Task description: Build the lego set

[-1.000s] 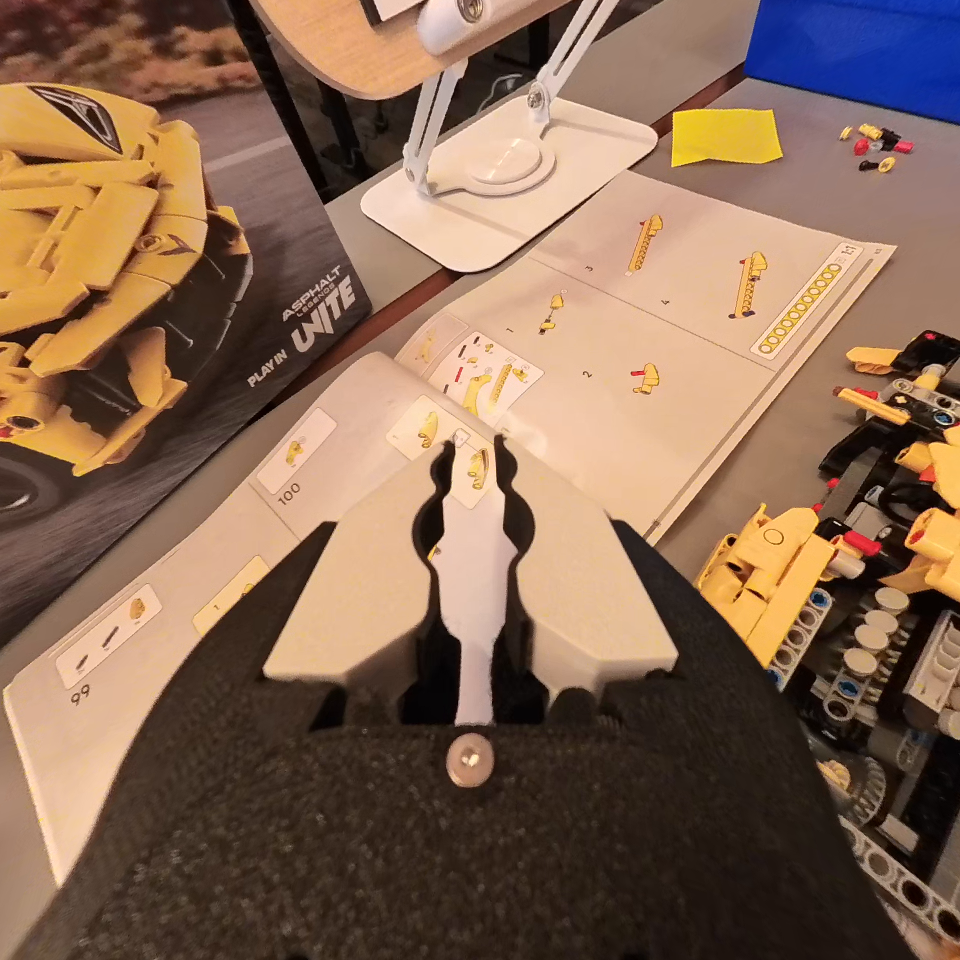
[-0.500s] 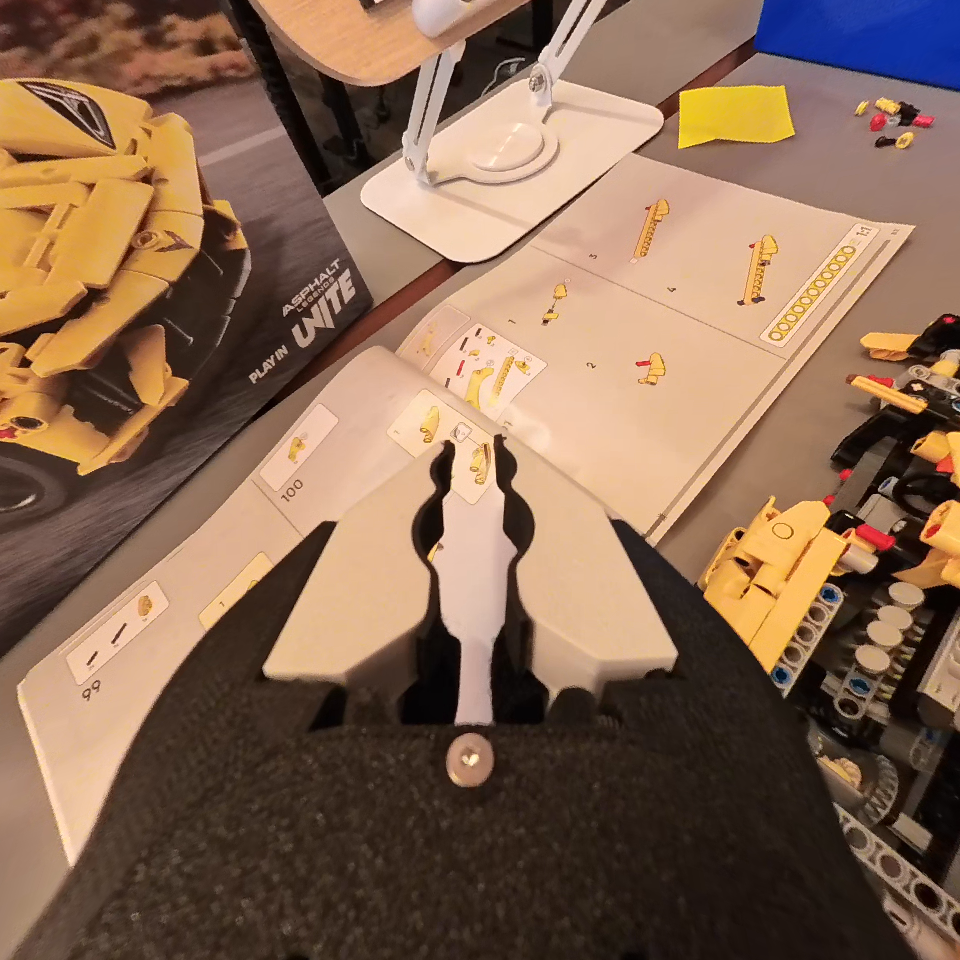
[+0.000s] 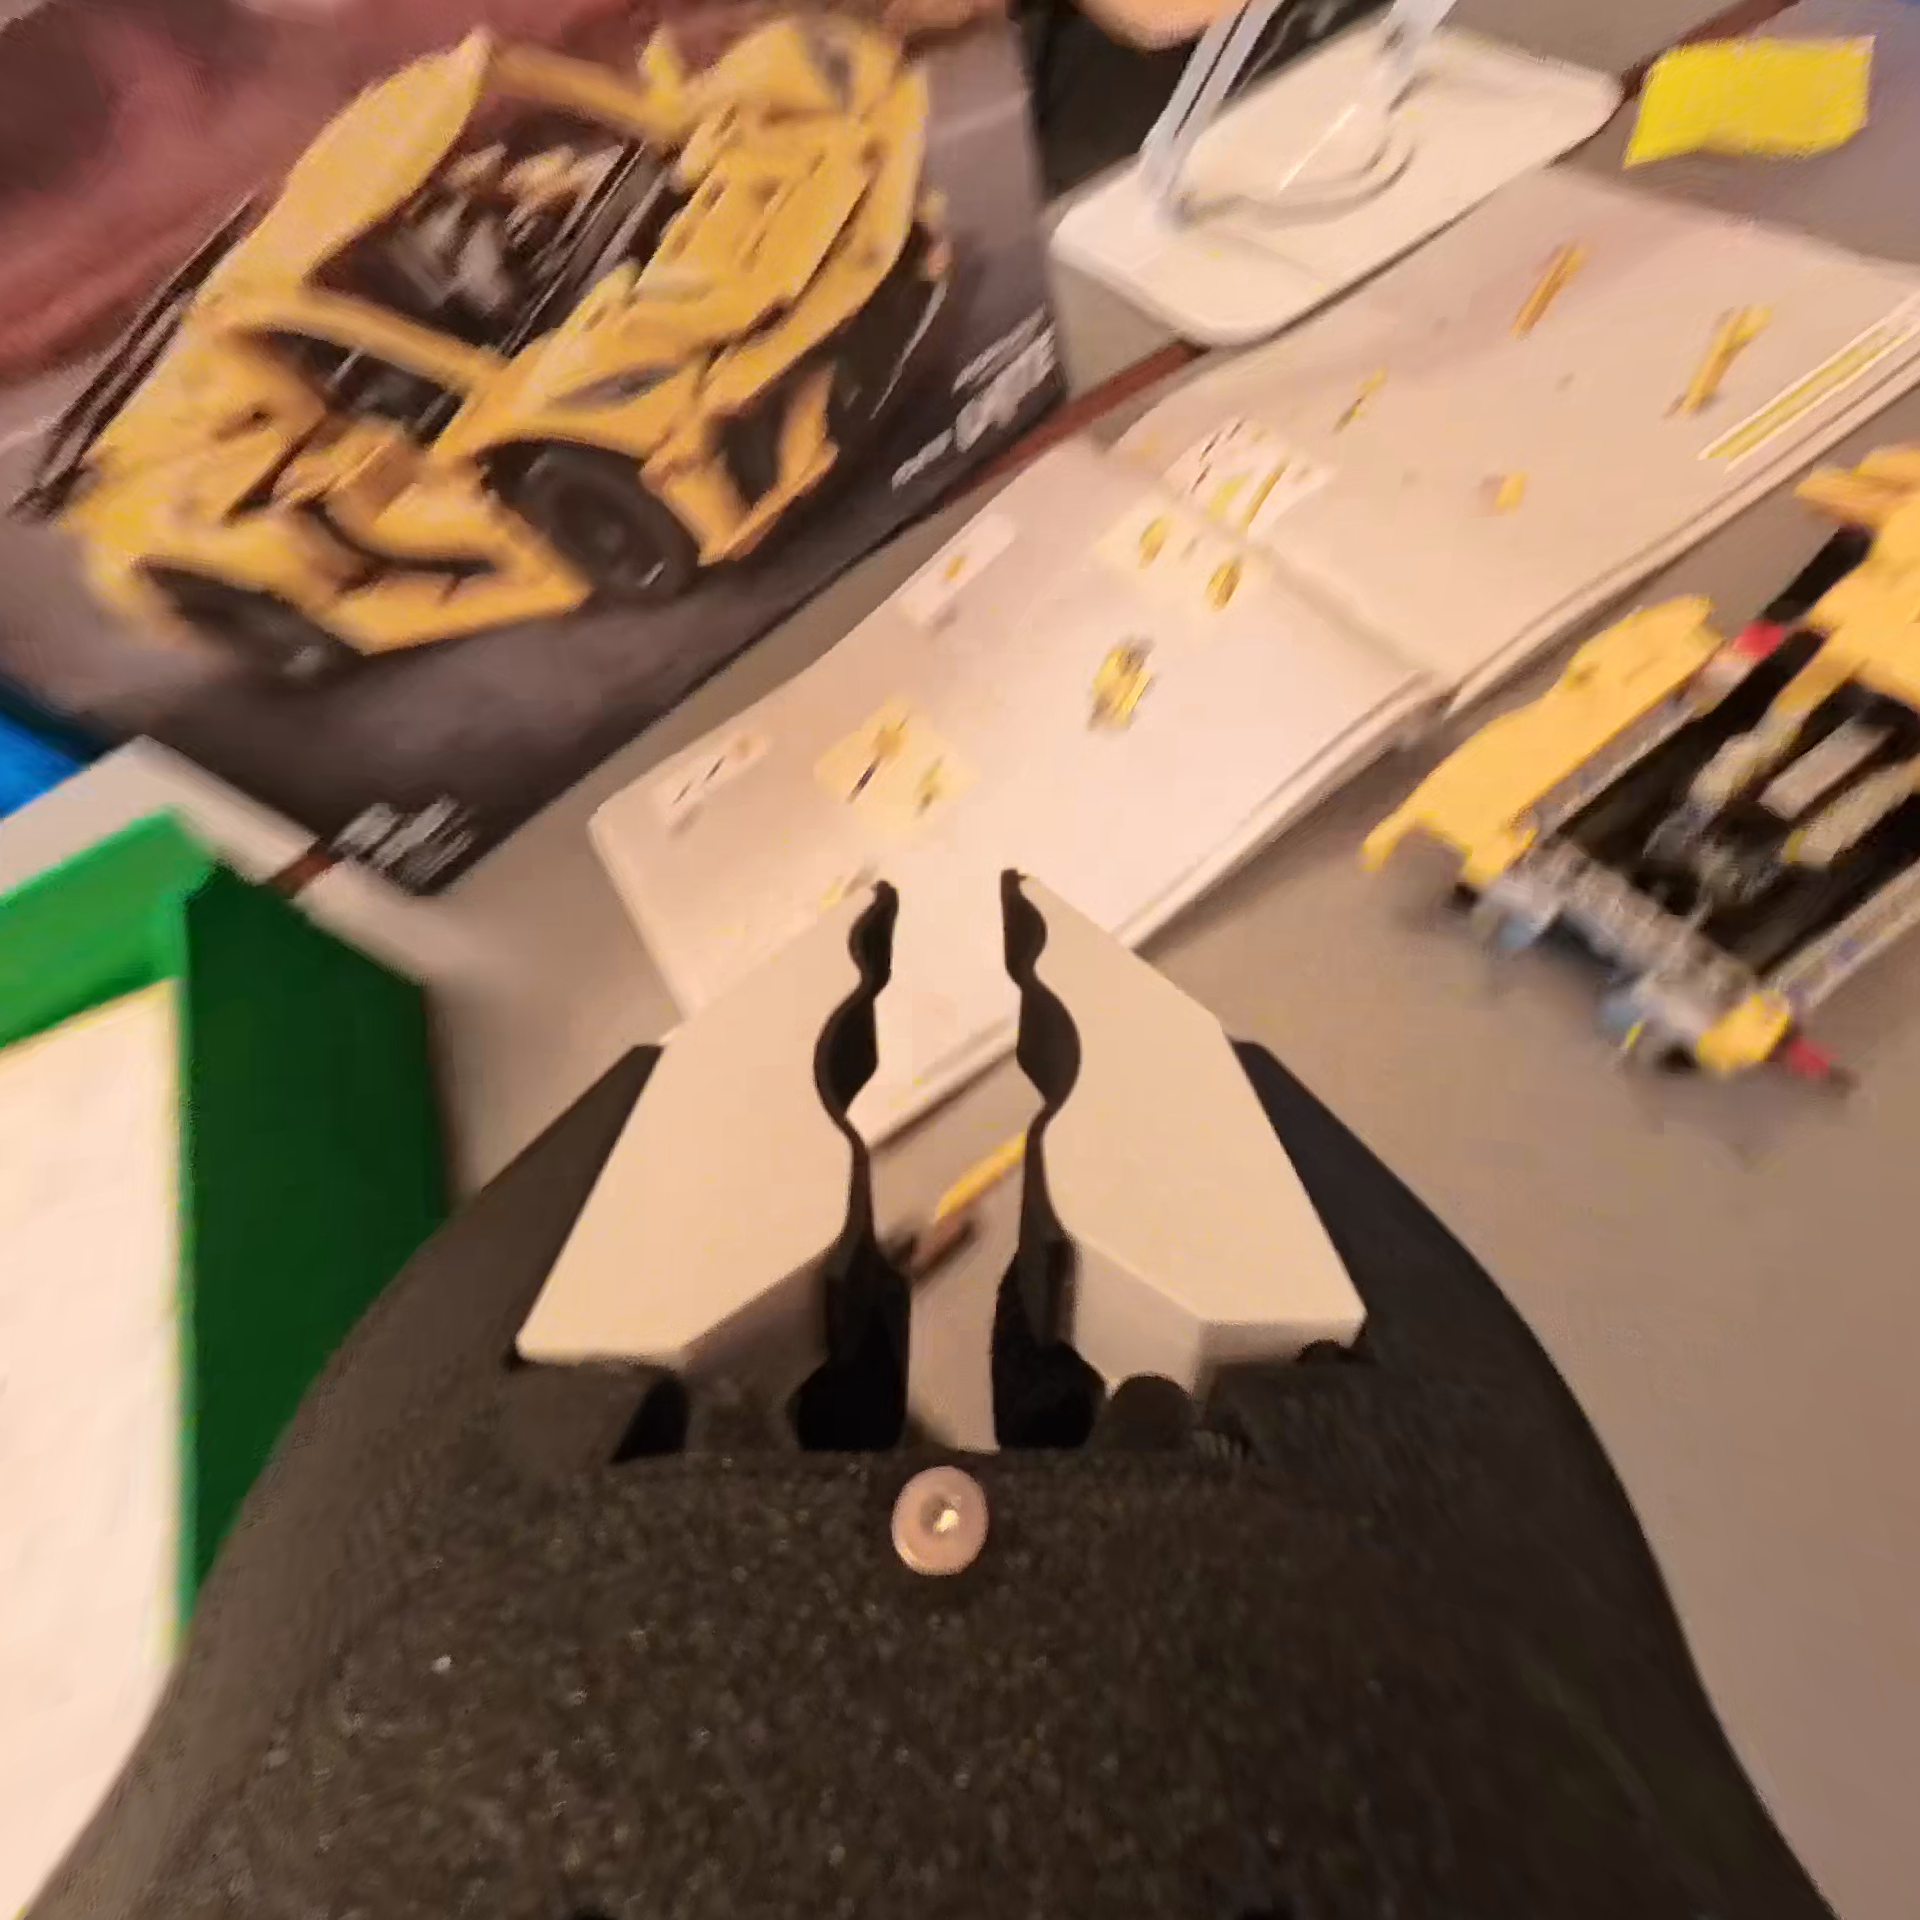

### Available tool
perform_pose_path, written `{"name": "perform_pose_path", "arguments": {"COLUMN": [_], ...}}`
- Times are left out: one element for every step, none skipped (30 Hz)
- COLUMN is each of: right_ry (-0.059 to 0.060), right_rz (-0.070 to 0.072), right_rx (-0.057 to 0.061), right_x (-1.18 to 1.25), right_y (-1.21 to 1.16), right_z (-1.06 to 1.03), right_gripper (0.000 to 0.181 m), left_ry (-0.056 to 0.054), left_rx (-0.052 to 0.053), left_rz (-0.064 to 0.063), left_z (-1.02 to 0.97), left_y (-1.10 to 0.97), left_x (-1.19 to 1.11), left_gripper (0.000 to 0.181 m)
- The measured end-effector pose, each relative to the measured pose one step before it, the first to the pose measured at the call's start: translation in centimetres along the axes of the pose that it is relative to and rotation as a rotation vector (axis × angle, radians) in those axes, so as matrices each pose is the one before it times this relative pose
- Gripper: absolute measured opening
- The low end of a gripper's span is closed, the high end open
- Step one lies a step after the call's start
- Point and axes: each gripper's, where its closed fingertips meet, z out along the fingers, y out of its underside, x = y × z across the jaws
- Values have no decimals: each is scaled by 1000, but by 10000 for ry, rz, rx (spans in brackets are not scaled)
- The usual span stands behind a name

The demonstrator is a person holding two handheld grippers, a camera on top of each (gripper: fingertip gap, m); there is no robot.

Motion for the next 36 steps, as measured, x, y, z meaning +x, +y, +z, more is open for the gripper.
{"name": "perform_pose_path", "arguments": {"right_ry": [-44,-37,-18,-13,-28,-16,15,28,11,-4,1,19,23,3,-8,4,41,41,21,24,36,3,-17,-7,2,-6,3,-18,-31,-28,-45,-58,-41,-33,-31,-18], "right_rz": [21,35,25,18,25,17,-30,-50,-36,-29,-37,-35,-40,-50,-42,-37,-51,-58,-43,-36,-38,-41,-36,-35,-31,-9,31,60,72,79,86,79,56,25,-12,-43], "right_rx": [28,25,59,47,26,-2,20,18,-16,-41,-42,-36,-14,-5,-24,-37,-23,-23,-39,-53,-62,-51,-40,-10,15,18,-2,0,24,26,18,15,20,14,0,-29], "right_x": [-29,-10,21,18,-8,-15,-10,-10,-27,-38,-35,-7,-17,-52,-53,-37,13,8,-13,13,23,-25,-54,-44,-22,1,44,46,34,52,40,16,5,-7,-54,-62], "right_y": [-36,-39,-83,-71,-32,14,-25,-21,26,64,54,53,21,4,38,52,34,31,54,76,91,89,57,23,-17,-8,24,16,-28,-9,1,-3,-15,-4,17,49], "right_z": [40,29,11,16,5,-4,-24,-26,10,44,43,27,14,2,28,29,32,34,51,66,75,77,44,15,-7,-4,10,4,-9,-6,15,2,10,-2,12,39], "right_gripper": [33,34,34,34,34,34,34,34,34,34,34,34,34,34,34,34,34,34,34,34,34,34,34,34,34,34,34,34,33,33,33,32,32,31,31,30], "left_ry": [-358,-262,-28,120,72,89,121,176,228,163,89,-11,-15,84,148,146,-19,-233,-381,-525,-499,-346,-401,-590,-573,-427,-333,-197,-74,6,-21,-121,-158,-106,-89,-105], "left_rx": [-330,-214,-47,84,108,40,-137,-336,-422,-336,-176,-43,77,159,181,153,109,80,71,49,50,53,-4,-143,-226,-215,-233,-221,-182,-150,-132,-117,-108,-108,-44,-28], "left_rz": [-64,-166,-243,-279,-352,-435,-458,-418,-294,-235,-212,-229,-297,-348,-366,-326,-266,-149,-45,-102,-179,-137,-115,-92,-14,10,-16,-73,-155,-181,-199,-204,-180,-152,-114,-39], "left_z": [-1984,-1855,-1656,-1442,-1243,-1012,-754,-516,-309,-157,-63,-32,-12,15,61,148,280,443,613,784,950,1063,1085,1086,1022,917,813,725,634,589,563,539,478,449,309,114], "left_y": [1608,1562,1418,1209,1096,1113,1259,1440,1448,1251,957,657,320,49,-150,-254,-311,-366,-454,-535,-591,-545,-397,-153,-43,-52,4,-32,-92,-146,-163,-192,-158,-54,-86,-64], "left_x": [-1205,-1086,-690,-397,-355,-253,-144,-1,116,53,-35,-200,-223,-72,46,90,-70,-277,-410,-569,-472,-164,-279,-649,-637,-433,-356,-157,21,90,-14,-198,-279,-169,-140,-177], "left_gripper": [20,17,15,14,14,14,14,16,19,20,21,21,21,23,26,26,28,30,30,30,30,30,30,30,30,32,34,36,37,39,41,42,42,42,42,42]}}
